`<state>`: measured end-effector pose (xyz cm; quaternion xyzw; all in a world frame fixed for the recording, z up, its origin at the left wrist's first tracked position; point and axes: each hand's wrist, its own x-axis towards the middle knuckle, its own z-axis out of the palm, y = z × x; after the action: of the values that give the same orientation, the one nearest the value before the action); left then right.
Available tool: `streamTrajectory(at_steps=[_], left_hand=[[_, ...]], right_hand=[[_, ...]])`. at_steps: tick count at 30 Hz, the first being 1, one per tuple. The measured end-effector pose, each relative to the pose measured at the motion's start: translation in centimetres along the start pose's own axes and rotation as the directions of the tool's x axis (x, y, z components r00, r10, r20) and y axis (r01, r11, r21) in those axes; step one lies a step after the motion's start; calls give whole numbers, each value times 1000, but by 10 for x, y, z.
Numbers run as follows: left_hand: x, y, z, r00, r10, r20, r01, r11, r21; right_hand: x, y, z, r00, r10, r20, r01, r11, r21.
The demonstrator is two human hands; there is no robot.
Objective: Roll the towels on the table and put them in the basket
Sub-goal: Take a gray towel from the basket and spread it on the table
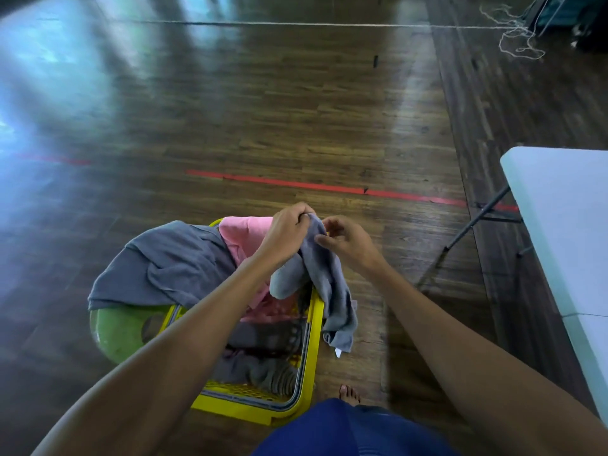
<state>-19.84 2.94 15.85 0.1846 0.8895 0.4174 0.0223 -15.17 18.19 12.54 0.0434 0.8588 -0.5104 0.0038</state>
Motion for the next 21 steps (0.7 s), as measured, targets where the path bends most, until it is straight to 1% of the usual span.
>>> streamTrajectory(at_steps=[2, 4, 7, 8, 10, 13, 17, 19, 21], left_hand=[[2, 4, 0, 1000, 13, 0, -13, 1000, 12], [2, 3, -2, 999, 33, -11, -33, 999, 26], [-1, -8, -4, 994, 108, -22, -104, 986, 129], [-3, -15, -4, 993, 114, -34, -107, 981, 165], [-9, -26, -2, 996, 61, -70, -46, 981, 189], [-17, -38, -5, 987, -41, -157, 69, 981, 179], [-19, -49, -19, 956, -31, -291, 89, 978, 191], [-17, -47, -26, 947, -72, -314, 119, 984, 131], [-13, -41, -30, 950, -84, -302, 116, 989, 91]], right_hand=[[2, -7, 4, 1000, -14, 16, 14, 1000, 6], [2, -9, 3, 999, -11, -37, 12, 999, 34], [-2, -12, -1, 995, -43, -92, 53, 993, 106], [-2, -14, -3, 993, -53, -104, 65, 991, 117], [-3, -19, -7, 990, -46, -130, 59, 993, 98], [-2, -17, -18, 983, -6, -183, 21, 997, 76], [-2, -5, -37, 959, 63, -275, -57, 998, 31], [-3, 2, -40, 957, 94, -276, -93, 996, 18], [-3, 11, -40, 958, 127, -256, -132, 991, -3]])
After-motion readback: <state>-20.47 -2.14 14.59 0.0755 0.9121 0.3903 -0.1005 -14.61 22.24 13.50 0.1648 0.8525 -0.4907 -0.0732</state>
